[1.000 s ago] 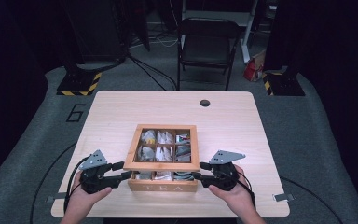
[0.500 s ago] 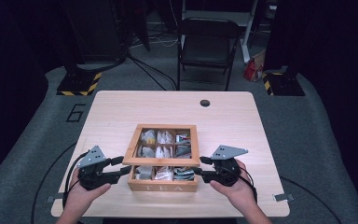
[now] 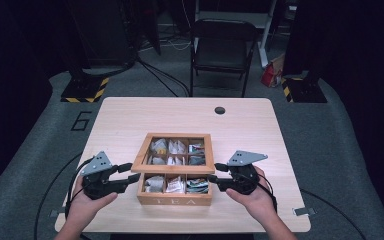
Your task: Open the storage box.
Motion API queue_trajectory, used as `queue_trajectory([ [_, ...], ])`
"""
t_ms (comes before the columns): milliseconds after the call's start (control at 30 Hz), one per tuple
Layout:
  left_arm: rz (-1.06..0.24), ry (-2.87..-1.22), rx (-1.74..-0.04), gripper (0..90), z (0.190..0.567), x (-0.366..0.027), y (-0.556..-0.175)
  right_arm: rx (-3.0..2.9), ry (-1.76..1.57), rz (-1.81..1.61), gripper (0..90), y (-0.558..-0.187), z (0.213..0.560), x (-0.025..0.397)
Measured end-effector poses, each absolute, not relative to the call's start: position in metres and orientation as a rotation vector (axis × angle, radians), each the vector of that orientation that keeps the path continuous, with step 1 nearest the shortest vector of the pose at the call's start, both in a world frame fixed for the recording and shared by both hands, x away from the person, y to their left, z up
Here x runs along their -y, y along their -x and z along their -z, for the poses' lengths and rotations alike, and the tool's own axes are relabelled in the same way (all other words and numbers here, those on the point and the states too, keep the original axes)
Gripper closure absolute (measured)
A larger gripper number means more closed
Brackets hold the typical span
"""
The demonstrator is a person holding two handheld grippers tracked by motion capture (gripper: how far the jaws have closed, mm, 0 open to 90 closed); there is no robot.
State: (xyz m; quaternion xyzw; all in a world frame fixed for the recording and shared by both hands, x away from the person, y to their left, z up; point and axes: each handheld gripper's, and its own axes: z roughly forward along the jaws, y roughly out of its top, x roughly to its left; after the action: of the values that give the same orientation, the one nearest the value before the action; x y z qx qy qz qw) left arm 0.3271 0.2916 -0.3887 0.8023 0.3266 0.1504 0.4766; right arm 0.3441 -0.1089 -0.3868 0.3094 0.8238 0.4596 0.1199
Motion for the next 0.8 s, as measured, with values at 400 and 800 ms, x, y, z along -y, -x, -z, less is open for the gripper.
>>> queue_trajectory([
  [400, -0.345, -1.862, -0.817, 53.0, 0.382, -0.294, -0.332, -2.352, -0.914, -1.368, 50.7, -0.349, 0.385, 0.107],
  [800, -0.381, -1.905, -0.802, 51.8, 0.380, -0.296, -0.338, -2.358, -0.907, -1.338, 51.1, -0.355, 0.372, 0.106],
])
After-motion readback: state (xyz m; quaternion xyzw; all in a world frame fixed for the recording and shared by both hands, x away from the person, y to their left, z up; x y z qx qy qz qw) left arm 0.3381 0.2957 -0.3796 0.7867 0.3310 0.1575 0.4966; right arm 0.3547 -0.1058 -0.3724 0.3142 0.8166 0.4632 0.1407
